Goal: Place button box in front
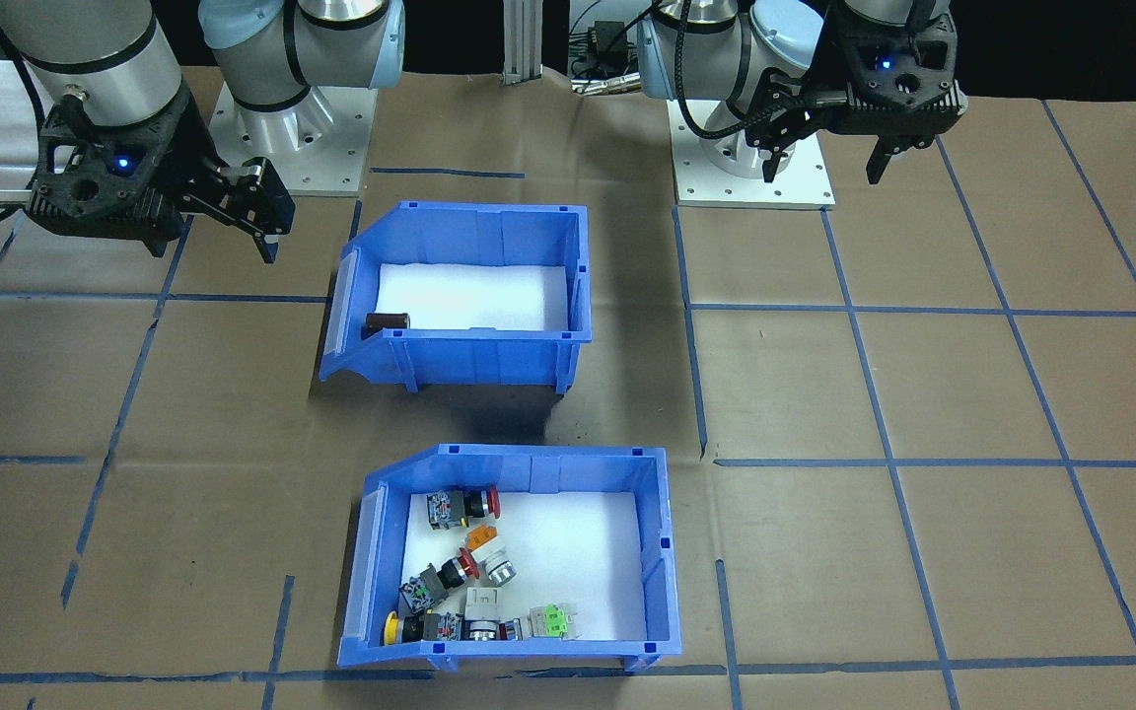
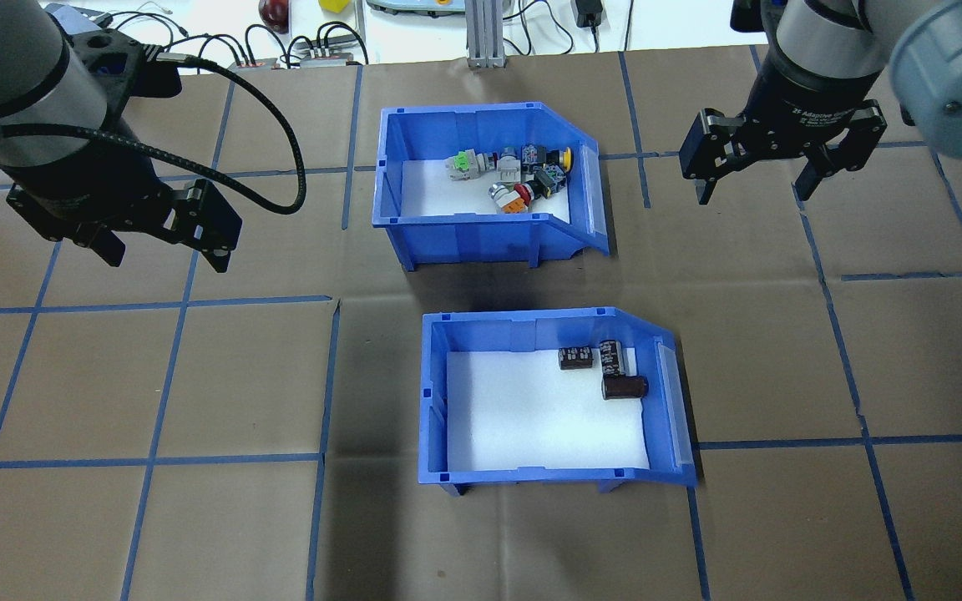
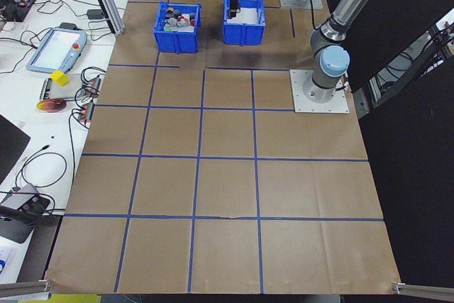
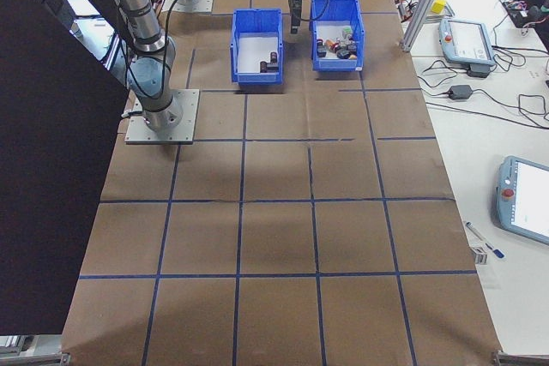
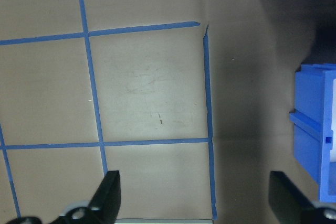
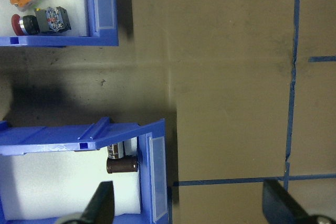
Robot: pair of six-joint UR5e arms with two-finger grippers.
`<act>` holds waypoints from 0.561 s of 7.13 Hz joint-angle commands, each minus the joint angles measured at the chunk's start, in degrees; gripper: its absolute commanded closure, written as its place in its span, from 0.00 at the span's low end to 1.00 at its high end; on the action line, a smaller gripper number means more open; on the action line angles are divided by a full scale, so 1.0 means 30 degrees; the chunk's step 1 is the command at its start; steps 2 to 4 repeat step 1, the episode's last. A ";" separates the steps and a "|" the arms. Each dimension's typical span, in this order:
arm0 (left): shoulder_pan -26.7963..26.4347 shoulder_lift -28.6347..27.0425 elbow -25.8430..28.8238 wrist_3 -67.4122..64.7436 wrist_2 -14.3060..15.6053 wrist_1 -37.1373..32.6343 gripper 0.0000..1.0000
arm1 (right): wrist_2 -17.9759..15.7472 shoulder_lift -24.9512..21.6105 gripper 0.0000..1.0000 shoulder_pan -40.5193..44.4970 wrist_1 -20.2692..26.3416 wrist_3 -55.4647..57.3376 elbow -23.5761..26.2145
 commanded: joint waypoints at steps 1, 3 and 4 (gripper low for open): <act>-0.0031 0.0167 -0.0107 -0.0104 0.0048 0.0346 0.00 | 0.0000 -0.0002 0.00 0.0055 0.0003 0.0001 -0.0021; -0.0031 0.0167 -0.0107 -0.0104 0.0048 0.0346 0.00 | 0.0000 -0.0002 0.00 0.0055 0.0003 0.0001 -0.0021; -0.0031 0.0167 -0.0107 -0.0104 0.0048 0.0346 0.00 | 0.0000 -0.0002 0.00 0.0055 0.0003 0.0001 -0.0021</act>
